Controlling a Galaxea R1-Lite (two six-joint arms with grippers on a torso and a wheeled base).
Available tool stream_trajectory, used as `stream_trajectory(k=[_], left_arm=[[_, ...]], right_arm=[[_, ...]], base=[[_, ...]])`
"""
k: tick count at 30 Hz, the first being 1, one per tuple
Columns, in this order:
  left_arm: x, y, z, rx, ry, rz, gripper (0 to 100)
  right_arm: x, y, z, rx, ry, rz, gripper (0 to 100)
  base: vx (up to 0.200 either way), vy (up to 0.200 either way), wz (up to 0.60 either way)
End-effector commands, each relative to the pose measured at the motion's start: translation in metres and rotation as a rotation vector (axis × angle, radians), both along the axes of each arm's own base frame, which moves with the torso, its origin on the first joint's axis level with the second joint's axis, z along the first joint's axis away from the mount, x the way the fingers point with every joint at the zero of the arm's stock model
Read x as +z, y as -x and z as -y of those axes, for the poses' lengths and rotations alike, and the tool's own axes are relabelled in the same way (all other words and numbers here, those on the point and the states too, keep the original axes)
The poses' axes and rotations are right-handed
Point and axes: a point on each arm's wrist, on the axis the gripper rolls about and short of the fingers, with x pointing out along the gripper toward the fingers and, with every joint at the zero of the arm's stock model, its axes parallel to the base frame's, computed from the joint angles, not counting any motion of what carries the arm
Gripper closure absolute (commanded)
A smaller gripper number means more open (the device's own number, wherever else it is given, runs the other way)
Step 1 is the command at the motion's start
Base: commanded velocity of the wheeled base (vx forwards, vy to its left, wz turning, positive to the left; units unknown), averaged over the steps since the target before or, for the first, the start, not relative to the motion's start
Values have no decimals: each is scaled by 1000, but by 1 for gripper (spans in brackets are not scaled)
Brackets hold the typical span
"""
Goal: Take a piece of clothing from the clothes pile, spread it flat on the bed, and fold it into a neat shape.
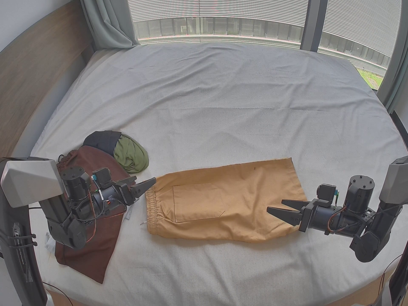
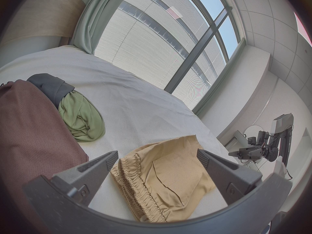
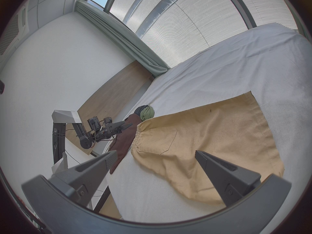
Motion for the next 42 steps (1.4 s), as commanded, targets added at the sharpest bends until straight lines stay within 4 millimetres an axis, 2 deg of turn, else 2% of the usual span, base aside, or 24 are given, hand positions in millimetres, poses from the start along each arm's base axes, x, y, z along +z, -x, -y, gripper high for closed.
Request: stream_trajectory(k=[1,16,22,27,29,42], left_arm=[[-1,1,0,0,0,-4,0],[-11,8,0,-20,-1,-57,0],[-30,9,1,-24,-14,-115,0],[-38,10,2,-27,-16,-140,0],[-48,11,4,-28,-21,-169,0],[-69,7,10,-43,-25,-213,0]], right_arm=[[0,-1,0,-2,-1,4,0],[-5,-1,-1,1,6,-12,0],[-11,-3,-2,2,14,-33,0],[-15,-3,-3,6,20,-39,0],[-15,-3,-3,6,21,-41,0],[-19,-4,-4,7,25,-52,0]], base=[[0,0,0],[0,0,0],[0,0,0],[0,0,0],[0,0,0],[0,0,0]])
